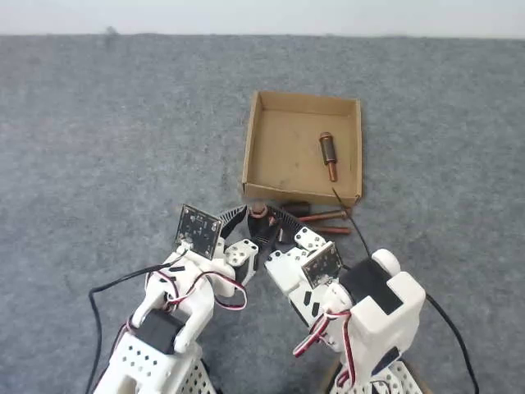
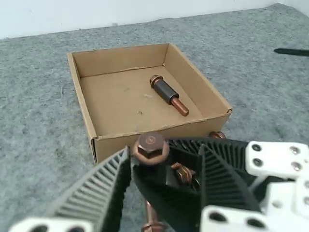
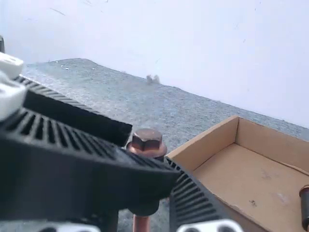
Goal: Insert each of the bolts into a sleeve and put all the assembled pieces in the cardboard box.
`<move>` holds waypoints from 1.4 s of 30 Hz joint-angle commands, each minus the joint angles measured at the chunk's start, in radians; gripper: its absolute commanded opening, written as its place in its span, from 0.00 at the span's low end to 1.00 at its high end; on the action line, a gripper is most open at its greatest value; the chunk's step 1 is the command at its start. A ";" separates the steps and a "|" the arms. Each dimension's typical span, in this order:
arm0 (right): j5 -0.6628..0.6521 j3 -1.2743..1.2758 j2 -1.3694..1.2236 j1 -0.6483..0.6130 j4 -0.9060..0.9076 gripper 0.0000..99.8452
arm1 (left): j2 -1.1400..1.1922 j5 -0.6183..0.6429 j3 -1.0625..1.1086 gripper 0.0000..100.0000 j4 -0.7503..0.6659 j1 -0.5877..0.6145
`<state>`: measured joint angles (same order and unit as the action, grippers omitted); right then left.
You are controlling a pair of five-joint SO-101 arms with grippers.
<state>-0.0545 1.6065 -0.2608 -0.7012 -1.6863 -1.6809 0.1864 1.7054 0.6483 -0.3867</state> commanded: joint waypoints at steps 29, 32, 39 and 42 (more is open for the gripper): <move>-0.011 0.009 0.061 0.022 -0.007 0.01 | -0.021 0.137 -0.234 0.02 0.003 0.293; -0.011 0.011 0.065 0.024 -0.007 0.01 | -0.021 0.137 -0.225 0.01 0.008 0.368; -0.011 0.005 0.102 0.099 -0.013 0.01 | -0.021 0.080 -0.142 0.01 0.158 0.411; -0.011 0.012 0.142 0.104 -0.004 0.01 | -0.021 -0.029 -0.074 0.01 0.176 0.416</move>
<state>-0.0545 1.6157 -0.2010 -0.6153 -1.6863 -1.6824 0.2401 1.6042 0.8140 0.0261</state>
